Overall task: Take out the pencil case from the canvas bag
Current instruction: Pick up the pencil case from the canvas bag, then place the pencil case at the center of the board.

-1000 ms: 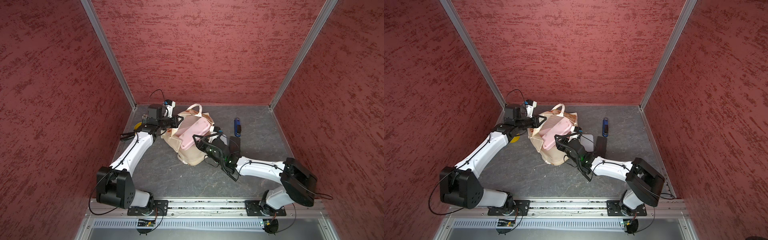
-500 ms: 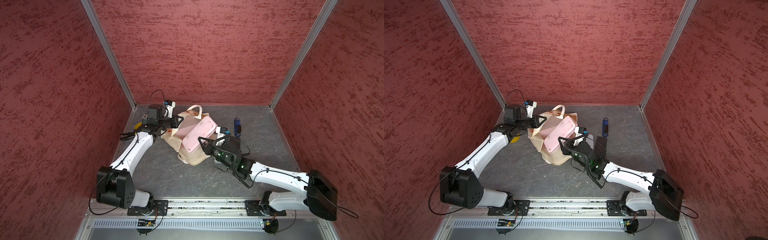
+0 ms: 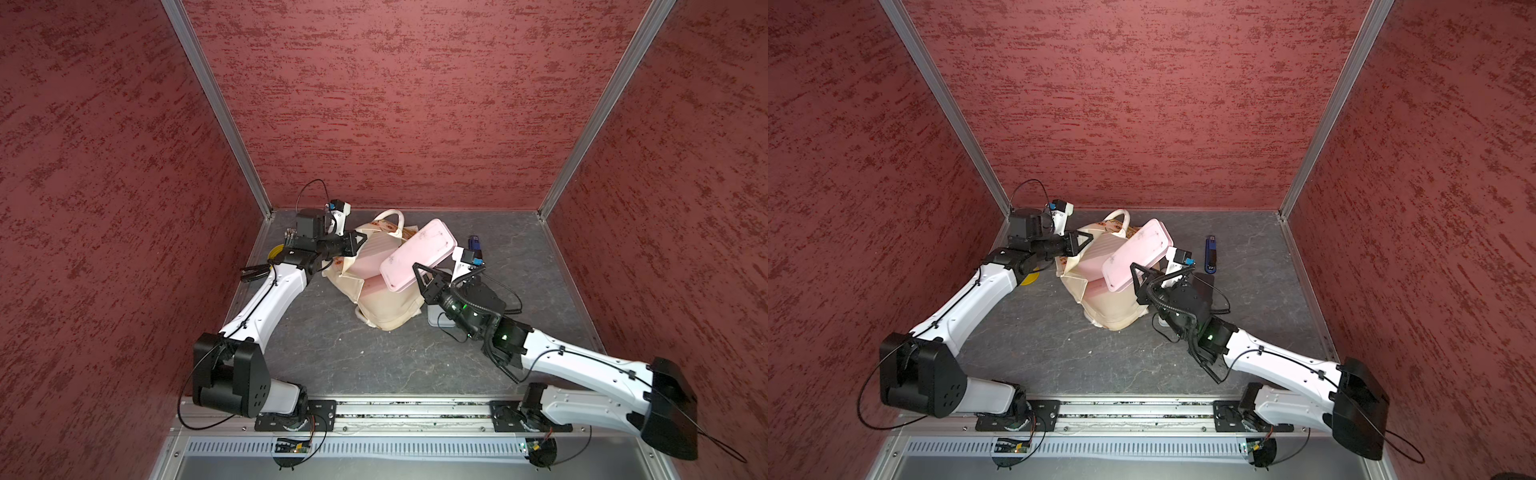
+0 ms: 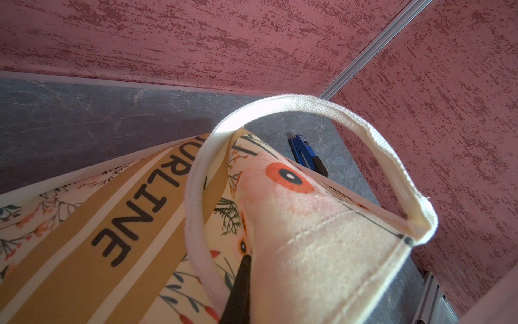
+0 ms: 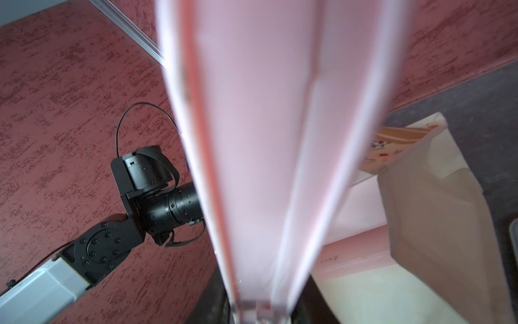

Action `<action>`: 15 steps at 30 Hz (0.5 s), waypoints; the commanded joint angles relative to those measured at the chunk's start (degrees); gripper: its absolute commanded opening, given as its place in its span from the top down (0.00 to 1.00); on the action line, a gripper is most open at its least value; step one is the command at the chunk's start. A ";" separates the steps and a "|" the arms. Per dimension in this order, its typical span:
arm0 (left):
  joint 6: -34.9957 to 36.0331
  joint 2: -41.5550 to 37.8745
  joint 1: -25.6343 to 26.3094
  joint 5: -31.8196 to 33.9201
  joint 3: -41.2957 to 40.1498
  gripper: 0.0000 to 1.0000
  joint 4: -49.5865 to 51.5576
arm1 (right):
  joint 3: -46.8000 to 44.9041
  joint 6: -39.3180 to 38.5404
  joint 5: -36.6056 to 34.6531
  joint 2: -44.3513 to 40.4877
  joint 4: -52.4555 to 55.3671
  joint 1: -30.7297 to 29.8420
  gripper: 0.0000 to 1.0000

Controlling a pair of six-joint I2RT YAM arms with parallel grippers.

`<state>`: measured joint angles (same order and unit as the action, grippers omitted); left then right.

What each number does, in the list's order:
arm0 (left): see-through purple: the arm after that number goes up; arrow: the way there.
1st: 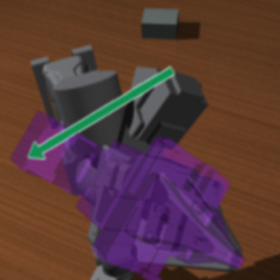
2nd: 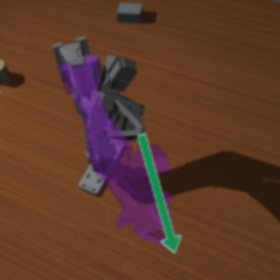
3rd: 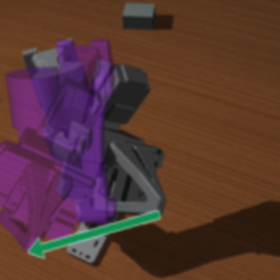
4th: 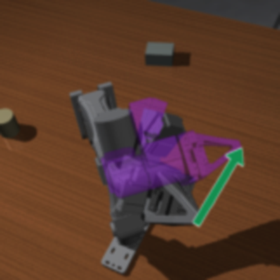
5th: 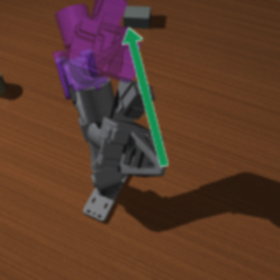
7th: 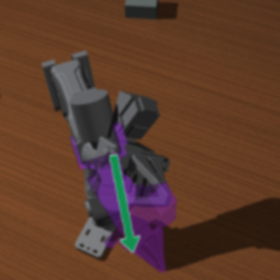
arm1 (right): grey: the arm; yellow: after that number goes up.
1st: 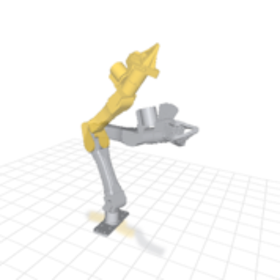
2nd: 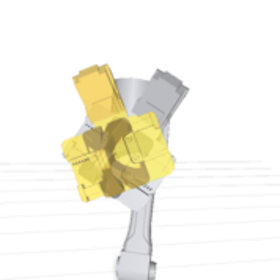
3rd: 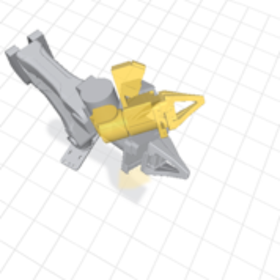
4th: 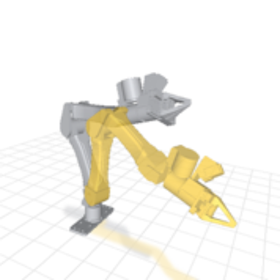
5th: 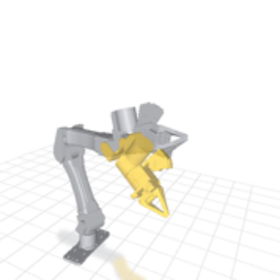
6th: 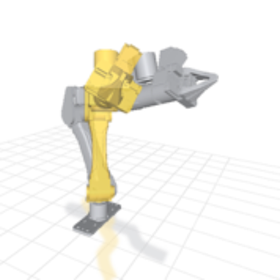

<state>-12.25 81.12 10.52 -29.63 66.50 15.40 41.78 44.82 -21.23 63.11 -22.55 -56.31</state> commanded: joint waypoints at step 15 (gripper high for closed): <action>-0.76 -0.15 -0.94 1.28 -0.95 1.00 -1.13 | -3.89 3.34 -20.04 -15.11 12.95 4.19 0.80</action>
<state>-12.64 81.12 10.28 -29.50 66.35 15.40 37.95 45.58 -36.75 49.98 -12.53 -53.41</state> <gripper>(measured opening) 0.088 0.306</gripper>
